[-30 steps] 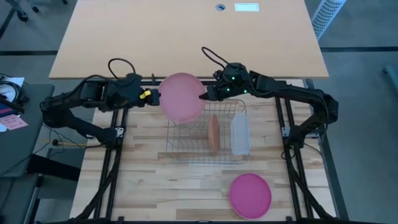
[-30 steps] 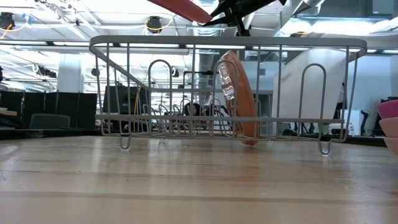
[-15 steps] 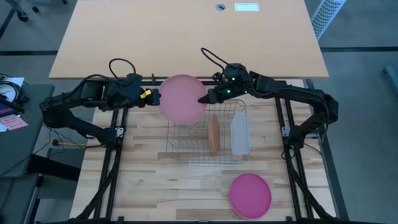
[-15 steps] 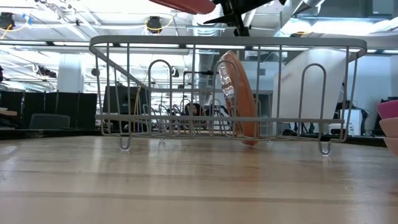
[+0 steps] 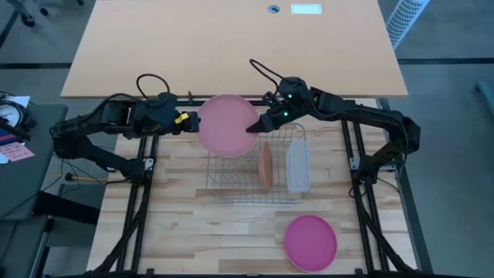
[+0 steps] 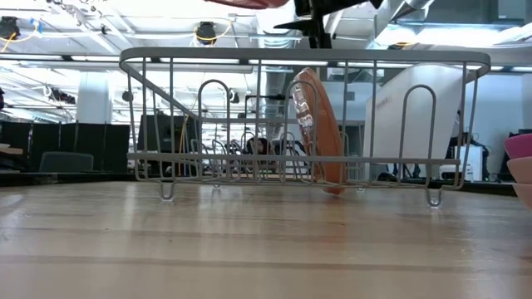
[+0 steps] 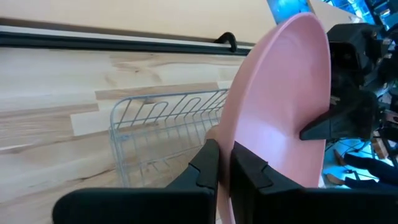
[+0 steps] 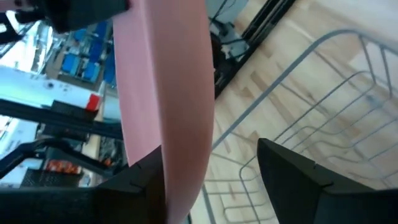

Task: Sort dishes
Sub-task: Put the light pink plate in the dish rack

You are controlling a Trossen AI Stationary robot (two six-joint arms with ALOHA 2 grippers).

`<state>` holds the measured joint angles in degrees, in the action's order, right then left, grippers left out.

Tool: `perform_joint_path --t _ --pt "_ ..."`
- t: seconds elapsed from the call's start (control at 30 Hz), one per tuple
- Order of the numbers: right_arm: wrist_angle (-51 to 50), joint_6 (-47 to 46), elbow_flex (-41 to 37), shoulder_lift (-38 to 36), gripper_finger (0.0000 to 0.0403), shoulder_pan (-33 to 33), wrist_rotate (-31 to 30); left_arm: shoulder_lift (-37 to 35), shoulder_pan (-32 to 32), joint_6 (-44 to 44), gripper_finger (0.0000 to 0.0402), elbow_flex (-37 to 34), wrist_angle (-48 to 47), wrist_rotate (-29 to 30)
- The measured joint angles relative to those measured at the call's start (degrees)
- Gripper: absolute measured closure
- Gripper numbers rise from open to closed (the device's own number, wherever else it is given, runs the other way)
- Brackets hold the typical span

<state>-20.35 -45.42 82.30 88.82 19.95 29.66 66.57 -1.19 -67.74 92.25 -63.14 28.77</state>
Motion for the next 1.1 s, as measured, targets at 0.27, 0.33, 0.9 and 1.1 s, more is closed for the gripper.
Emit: perform_joint_path --t 0.27,0.33,0.9,1.1 --pt "-6.89 3.83 0.02 0.06 0.0180 0.85 0.27 0.13 0.00 -0.38 0.0394 0.00 -0.12 -0.20" --pt "-7.08 6.10 0.00 -0.56 0.0178 0.84 0.29 0.29 0.00 -0.40 0.0394 0.00 -0.13 -0.30" --pt "-19.57 13.50 -0.08 -2.70 0.0106 2.34 -1.29 0.42 -0.07 0.88 0.0396 0.00 -0.67 -3.93" --pt "-24.36 17.27 -0.20 -2.63 0.0105 2.40 -3.66 0.86 -0.04 1.01 0.0401 0.06 0.31 -6.02"
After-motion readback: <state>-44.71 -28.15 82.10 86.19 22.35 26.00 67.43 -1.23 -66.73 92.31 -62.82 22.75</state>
